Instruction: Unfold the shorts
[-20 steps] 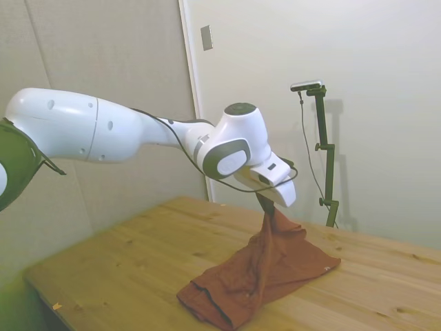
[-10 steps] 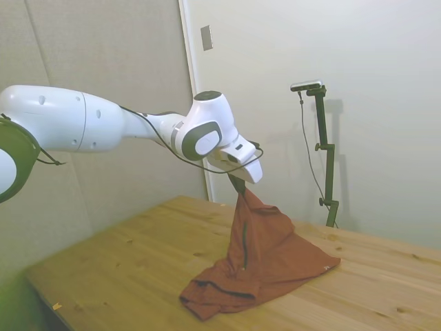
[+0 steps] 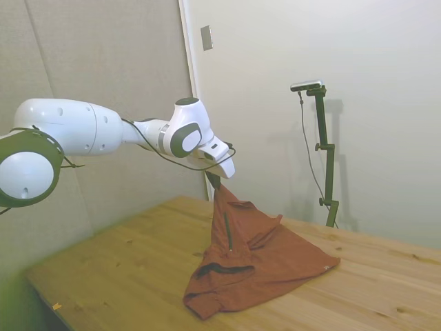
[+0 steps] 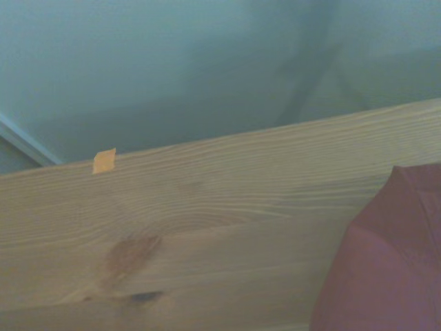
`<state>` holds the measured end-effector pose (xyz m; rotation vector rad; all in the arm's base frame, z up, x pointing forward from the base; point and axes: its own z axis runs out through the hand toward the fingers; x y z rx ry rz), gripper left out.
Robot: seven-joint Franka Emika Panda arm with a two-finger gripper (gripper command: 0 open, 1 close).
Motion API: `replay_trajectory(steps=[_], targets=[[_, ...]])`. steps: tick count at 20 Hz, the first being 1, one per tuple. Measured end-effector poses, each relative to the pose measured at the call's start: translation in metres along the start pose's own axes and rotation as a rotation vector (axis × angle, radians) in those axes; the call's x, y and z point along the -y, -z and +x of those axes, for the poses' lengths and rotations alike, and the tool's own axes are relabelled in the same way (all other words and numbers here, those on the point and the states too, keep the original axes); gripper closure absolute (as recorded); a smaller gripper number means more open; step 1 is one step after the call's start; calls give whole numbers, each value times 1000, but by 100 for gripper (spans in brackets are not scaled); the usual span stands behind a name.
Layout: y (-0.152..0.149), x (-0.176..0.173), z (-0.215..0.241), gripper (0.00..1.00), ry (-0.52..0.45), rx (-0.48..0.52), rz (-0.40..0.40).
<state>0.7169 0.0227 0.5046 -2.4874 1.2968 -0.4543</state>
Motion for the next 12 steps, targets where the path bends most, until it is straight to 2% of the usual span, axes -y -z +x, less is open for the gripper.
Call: replay_trajectory(steps=[3, 4, 7, 12], targets=[[-28, 2, -14, 100, 14, 6, -45], [-39, 0, -17, 0, 16, 9, -61], [-68, -5, -22, 0, 20, 18, -92], [-87, -7, -22, 0, 19, 22, -103]])
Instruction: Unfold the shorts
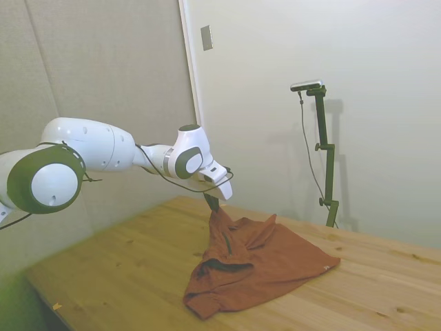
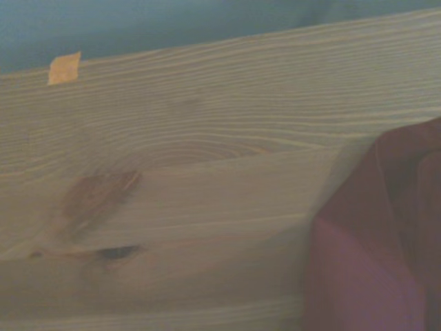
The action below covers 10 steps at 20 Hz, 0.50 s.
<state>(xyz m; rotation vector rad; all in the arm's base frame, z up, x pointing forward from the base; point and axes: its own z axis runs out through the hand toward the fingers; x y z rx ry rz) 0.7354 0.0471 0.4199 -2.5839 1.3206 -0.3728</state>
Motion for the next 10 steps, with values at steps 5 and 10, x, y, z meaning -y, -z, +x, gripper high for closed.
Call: replay_trajectory(steps=[5, 10], targets=[[-9, 0, 4, 0, -3, -1, -6], [-7, 0, 16, 0, -14, -15, -3]])
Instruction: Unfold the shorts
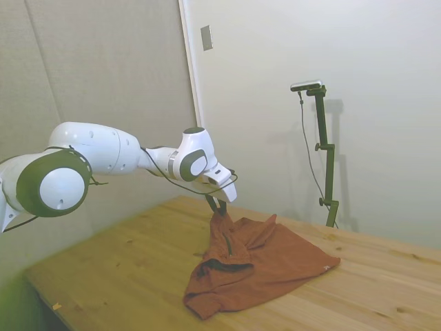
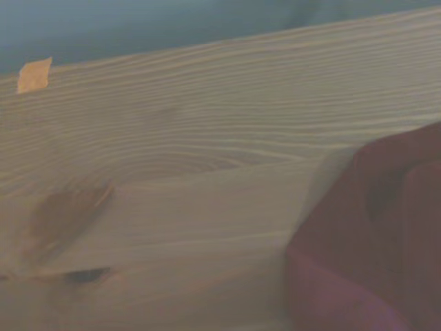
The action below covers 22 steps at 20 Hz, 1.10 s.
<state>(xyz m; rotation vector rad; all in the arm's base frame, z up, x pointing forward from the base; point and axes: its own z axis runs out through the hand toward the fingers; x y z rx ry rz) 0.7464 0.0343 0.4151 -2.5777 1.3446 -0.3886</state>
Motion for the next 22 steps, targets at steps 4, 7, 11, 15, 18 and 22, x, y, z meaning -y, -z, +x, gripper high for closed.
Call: replay_trajectory(steps=[4, 7, 11, 15, 18, 22], targets=[[20, 8, 12, 0, -6, -15, 20], [47, 20, 18, 0, -13, -26, 43], [87, 26, 28, 0, -24, -42, 75], [109, -31, 67, 0, -30, -58, 31], [124, -89, 95, 0, -3, -60, -16], [143, -145, 90, 0, 79, -43, -66]])
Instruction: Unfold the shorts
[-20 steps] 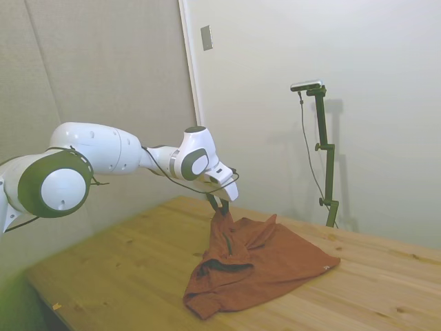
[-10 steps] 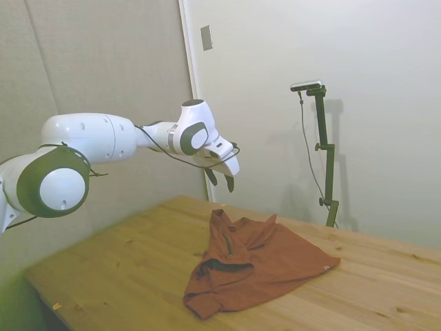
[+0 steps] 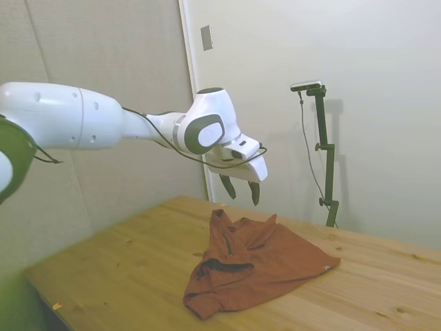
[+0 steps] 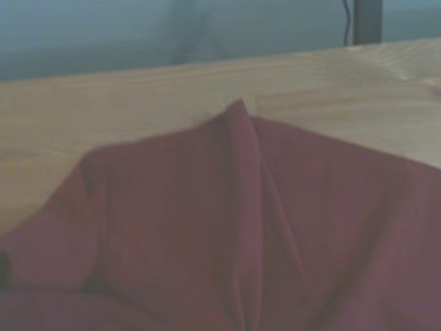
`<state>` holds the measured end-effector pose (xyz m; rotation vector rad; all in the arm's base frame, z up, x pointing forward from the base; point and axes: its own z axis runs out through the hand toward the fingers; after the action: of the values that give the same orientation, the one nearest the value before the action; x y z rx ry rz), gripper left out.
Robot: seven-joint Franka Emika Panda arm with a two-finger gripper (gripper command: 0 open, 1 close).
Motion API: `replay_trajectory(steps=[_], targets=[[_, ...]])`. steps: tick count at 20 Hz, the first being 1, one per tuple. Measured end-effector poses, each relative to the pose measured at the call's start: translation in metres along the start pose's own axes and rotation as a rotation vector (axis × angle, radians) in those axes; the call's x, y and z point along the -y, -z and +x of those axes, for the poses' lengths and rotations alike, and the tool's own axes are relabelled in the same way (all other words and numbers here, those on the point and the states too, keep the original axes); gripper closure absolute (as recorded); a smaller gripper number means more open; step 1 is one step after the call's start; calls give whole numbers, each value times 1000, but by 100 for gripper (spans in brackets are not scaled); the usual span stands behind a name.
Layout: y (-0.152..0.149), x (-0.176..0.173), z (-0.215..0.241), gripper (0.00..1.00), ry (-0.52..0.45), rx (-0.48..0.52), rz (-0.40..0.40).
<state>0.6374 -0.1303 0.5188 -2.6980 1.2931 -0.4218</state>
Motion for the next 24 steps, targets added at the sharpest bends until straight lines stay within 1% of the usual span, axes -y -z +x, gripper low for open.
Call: replay_trajectory(steps=[2, 5, 7, 9, 12, 14, 21, 24], targets=[[-3, -28, -11, 0, 43, 22, -34], [-27, -73, -24, 0, 87, 56, -76], [-42, -93, -26, 0, 115, 70, -90], [-51, -106, -24, 0, 138, 71, -93], [-56, -116, -17, 0, 156, 70, -93], [-66, -119, -11, 0, 164, 74, -88], [-100, -109, 7, 0, 165, 114, -38], [-114, -105, 12, 0, 164, 153, -24]])
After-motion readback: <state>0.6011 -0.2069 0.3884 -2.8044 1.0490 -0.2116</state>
